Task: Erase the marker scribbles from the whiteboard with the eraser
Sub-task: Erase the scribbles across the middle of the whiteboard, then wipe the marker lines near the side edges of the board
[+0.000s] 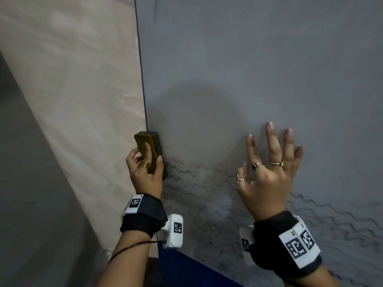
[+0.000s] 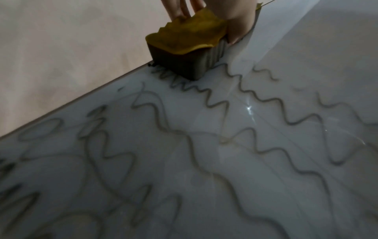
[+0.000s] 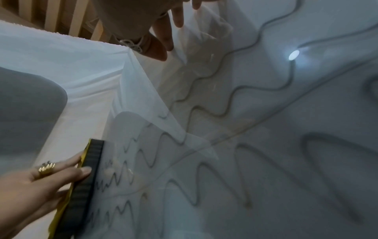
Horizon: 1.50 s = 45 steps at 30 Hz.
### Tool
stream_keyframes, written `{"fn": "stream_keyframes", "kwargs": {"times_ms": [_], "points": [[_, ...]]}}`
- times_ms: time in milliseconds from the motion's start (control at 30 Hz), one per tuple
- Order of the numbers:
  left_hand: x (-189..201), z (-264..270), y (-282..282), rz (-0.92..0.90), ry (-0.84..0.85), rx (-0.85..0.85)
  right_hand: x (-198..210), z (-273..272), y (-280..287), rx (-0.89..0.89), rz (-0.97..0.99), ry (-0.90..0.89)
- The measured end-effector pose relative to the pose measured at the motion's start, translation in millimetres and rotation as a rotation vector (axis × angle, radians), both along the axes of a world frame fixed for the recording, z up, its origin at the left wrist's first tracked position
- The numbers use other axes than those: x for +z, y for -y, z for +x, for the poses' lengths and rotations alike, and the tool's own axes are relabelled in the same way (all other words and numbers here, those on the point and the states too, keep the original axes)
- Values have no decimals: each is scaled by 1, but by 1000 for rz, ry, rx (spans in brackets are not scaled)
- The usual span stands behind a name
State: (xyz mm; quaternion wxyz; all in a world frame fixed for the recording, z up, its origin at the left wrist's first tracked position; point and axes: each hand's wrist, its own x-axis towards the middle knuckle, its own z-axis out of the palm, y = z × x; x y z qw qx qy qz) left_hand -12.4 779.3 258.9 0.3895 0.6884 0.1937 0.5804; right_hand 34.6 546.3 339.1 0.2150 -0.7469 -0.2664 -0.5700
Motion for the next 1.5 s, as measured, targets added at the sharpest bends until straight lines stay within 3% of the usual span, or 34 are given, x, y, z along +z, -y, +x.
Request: {"fn": "stream_keyframes", "kwargs": {"times_ms": [100,167,367,433,533,667,800,900,1000,1167,1300,1367,1433,1500], "points": [[-15,-19,4,-79,-64,-53,-3,0,-1,-1,11,17],[-17,-33,6,-29,-127,-58,-4,0,-1,2,6,27],[65,-25,-2,142,-17,-16,-4,-7,-3,-13,17,20],[74,-21,-2,155,15,-19,-4,-8,-2,-18,17,15],[49,-23,2,77,43,-64,-3,-8,-3,-15,16,-9],[-1,-36,6,-1,-91,-142,0,-12,-4,12,16,-87],[-1,-56,-9,185,-196,-218,5,-34,-8,209,6,-72],[20,-70,1,496,-245,-331,-1,-49,-19,535,-240,-103],[33,-83,20,564,-311,-472,-16,-54,-28,601,-487,-192],[40,-104,26,550,-365,-621,-25,-60,-19,472,-719,-240],[48,-112,27,514,-373,-718,-34,-62,-19,493,-653,-258],[52,-112,18,512,-433,-650,-35,-62,-16,441,-561,-232],[58,-107,2,352,-457,-542,-38,-64,-9,347,-455,-163],[68,-95,-15,26,-385,-513,-47,-69,-4,266,-411,-65]]}}
